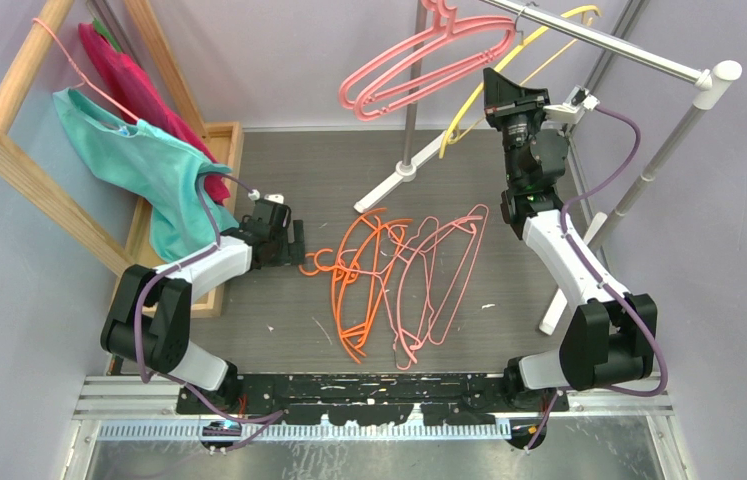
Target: Organize the hangers
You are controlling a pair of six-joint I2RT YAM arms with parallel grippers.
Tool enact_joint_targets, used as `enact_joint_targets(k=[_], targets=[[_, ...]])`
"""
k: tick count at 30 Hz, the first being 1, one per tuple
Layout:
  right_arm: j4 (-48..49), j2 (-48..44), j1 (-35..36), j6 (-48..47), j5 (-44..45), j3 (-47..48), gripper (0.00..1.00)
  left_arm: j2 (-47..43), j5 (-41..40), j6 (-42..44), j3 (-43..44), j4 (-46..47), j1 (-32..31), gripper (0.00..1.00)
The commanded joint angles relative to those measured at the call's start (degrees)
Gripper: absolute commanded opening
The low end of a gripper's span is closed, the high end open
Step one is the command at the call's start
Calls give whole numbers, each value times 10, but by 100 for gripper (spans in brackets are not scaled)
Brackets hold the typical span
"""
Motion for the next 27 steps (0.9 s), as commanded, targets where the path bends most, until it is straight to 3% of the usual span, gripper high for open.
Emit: enact_joint_targets(k=[1,4,8,15,20,27], targets=[[36,-7,-6,15,-16,-8,1,-3,-12,3,18,6,0,98],[28,-14,-7,15,-17,-18,1,-5,-12,1,16,8,0,98],[21,-24,-8,17,-21,-36,15,-7,-10,1,15,8,0,98],[-7,-56,-8,-7,-45,-60,59,-13,-8,-1,12,8,0,98],[-7,-114,-8,-48,-49,-111,79,-18,-6,-1,11,8,0,98],[-53,-235,-7,-110,-51,-190,88,-10,-7,-1,12,11,0,98]])
